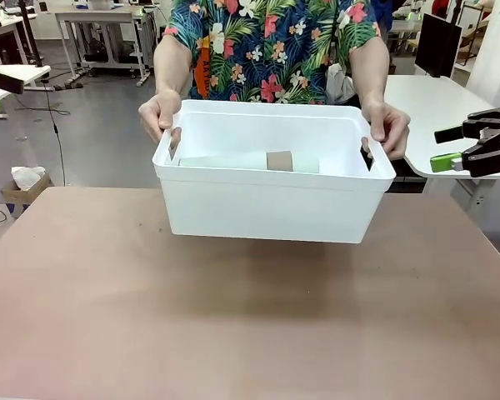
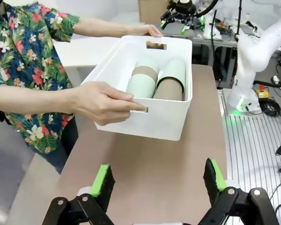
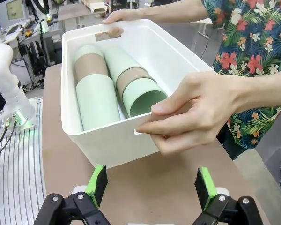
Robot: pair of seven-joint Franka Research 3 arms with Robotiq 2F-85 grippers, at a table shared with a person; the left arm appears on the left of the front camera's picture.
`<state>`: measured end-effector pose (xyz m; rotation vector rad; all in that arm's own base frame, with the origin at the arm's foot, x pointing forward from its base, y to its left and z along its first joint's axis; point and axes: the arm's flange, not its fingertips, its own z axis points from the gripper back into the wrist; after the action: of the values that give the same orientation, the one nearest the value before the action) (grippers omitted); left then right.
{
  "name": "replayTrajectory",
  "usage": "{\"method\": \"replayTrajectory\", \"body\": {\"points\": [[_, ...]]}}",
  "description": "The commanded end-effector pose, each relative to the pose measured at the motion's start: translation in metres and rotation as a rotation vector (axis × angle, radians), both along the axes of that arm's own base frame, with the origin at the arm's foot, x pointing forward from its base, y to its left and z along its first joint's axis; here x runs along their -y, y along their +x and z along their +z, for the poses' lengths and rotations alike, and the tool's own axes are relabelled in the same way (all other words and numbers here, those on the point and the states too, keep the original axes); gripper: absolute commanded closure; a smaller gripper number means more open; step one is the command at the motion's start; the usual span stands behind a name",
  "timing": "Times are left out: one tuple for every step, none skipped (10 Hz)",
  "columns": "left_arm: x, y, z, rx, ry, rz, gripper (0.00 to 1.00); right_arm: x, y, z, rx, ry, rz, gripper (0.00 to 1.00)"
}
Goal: Stack the cups and store them in the basket.
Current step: Place the stack of Reusable plastic cups into the Pantry Basket.
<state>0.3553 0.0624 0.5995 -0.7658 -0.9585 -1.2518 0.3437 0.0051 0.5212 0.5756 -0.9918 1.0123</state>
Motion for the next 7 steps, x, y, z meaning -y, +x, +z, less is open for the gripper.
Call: {"method": "replayTrajectory", "body": {"points": [[0.0067,0.0039,0.0031,-0.008,-0.008,0.006,0.0,-0.0016,0.0034,0.0017,0.01,0.026,-0.001,0.0],[0.0067,0.0039,0.0031,-0.008,-0.008,0.006,0.0,-0.0016,0.0034,0.0017,0.01,0.026,-0.001,0.0],[0.0067,0.0039,0.0031,-0.008,-0.008,0.006,0.0,-0.0016,0.0034,0.0017,0.01,0.026,-0.001,0.0],[0.0067,0.0039,0.0031,-0.008,-0.008,0.006,0.0,-0.0016,0.0034,0.0017,0.01,0.026,-0.001,0.0],[0.0067,0.0039,0.0031,-0.008,-0.008,0.006,0.0,-0.0016,0.0034,0.0017,0.01,0.026,-0.001,0.0],[0.0067,0.0039,0.0031,-0.008,-0.008,0.006,0.0,-0.0016,0.0034,0.0017,0.01,0.026,-0.001,0.0],[0.0067,0.0039,0.0031,-0.008,-0.008,0.006,0.0,-0.0016,0.0034,0.0017,0.01,0.026,-0.001,0.0]]}}
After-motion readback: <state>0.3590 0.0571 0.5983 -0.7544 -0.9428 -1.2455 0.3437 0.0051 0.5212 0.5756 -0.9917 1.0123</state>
